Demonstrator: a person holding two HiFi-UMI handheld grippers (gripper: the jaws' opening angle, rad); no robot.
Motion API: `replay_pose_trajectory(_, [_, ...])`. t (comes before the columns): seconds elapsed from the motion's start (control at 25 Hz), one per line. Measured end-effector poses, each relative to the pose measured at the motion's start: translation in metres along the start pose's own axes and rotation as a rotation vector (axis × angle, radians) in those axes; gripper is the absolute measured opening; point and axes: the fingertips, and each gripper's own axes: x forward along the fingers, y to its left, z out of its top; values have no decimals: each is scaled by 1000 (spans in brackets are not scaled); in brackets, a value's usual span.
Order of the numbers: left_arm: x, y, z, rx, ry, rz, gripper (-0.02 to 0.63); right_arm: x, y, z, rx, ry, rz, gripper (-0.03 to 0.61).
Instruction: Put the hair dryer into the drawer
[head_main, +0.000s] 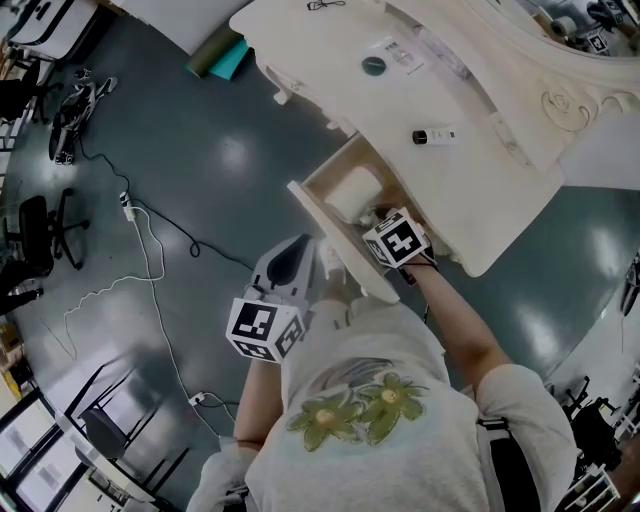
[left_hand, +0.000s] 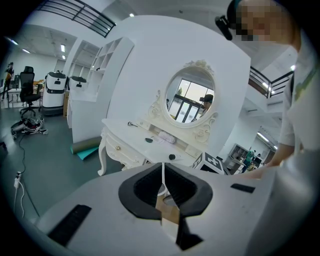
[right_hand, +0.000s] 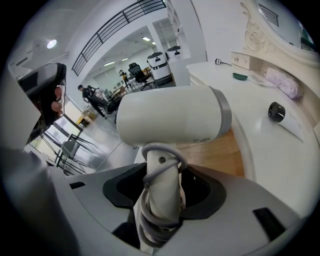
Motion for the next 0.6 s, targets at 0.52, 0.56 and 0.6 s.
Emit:
replay_pose_trajectory(0.52, [-5, 1, -4, 3, 4, 6, 23, 11, 1, 0, 11, 13, 4, 219])
replay_pose_trajectory(0.56, [-6, 1, -4, 2, 4, 7, 23, 13, 0, -2, 16, 15, 4, 219])
replay_pose_trajectory(0.6, [-6, 1, -5, 2, 4, 7, 23, 15, -1, -3, 21, 18, 4, 219])
